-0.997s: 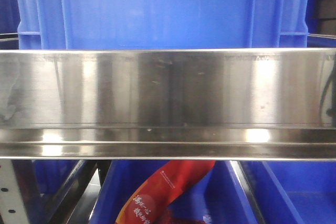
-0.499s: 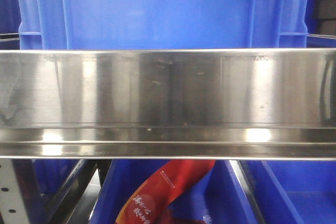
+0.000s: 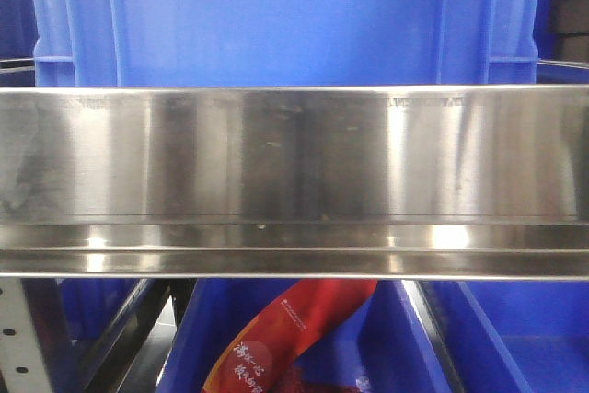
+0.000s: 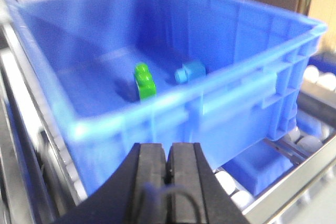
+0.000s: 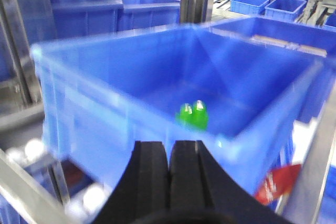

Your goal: Grab block from conveyor and place in blue bin

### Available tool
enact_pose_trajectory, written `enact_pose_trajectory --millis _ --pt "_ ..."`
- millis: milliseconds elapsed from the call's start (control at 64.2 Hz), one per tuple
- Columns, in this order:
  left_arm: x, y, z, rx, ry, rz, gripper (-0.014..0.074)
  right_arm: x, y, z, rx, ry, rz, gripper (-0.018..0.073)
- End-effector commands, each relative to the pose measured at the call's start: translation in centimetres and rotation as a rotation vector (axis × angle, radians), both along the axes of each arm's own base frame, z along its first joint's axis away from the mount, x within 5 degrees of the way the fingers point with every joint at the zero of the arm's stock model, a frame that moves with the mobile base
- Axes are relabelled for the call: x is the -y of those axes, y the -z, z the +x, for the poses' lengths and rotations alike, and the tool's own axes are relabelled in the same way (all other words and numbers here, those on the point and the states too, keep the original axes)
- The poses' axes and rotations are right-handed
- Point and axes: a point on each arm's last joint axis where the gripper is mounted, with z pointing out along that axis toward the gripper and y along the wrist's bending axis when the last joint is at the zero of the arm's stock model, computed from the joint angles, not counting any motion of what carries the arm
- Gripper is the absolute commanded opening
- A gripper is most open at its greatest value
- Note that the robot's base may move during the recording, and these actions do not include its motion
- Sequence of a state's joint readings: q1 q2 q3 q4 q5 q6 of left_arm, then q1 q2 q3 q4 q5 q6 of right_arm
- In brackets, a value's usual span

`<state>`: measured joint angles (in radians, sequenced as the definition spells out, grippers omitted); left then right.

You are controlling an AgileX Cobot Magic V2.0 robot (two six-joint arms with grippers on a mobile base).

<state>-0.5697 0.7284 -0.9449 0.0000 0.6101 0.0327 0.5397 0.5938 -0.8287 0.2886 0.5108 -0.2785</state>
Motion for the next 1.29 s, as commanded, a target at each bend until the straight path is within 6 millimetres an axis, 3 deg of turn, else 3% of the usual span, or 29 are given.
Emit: enact_pose_trajectory --millis 0,156,327,1044,1278 --pt "-0.9 1.4 -1.4 0.088 -0.002 -0.069 -0.0111 0.7 1.8 -0.9 0.03 0.014 0.012 -0.0153" --pt "-1.6 4.9 -2.6 0.138 0.001 -0.132 -0.0111 1.2 5.0 -1.6 0.018 0.025 0.008 -0.0153" --pt "-1.6 7.2 -2.8 0.136 0.001 -0.182 -0.0111 1.4 6.0 -1.8 0.031 0.035 0.019 -0.0153" --pt "-1.6 7.3 -2.8 0.135 0.001 -0.174 -0.0111 1.5 5.8 -1.7 0.052 0.042 0.034 -0.0153" --pt "-3.8 8.3 -2.9 0.212 -0.189 -0.14 -0.0111 1.5 5.8 -1.7 0.052 0.042 0.034 -0.0153"
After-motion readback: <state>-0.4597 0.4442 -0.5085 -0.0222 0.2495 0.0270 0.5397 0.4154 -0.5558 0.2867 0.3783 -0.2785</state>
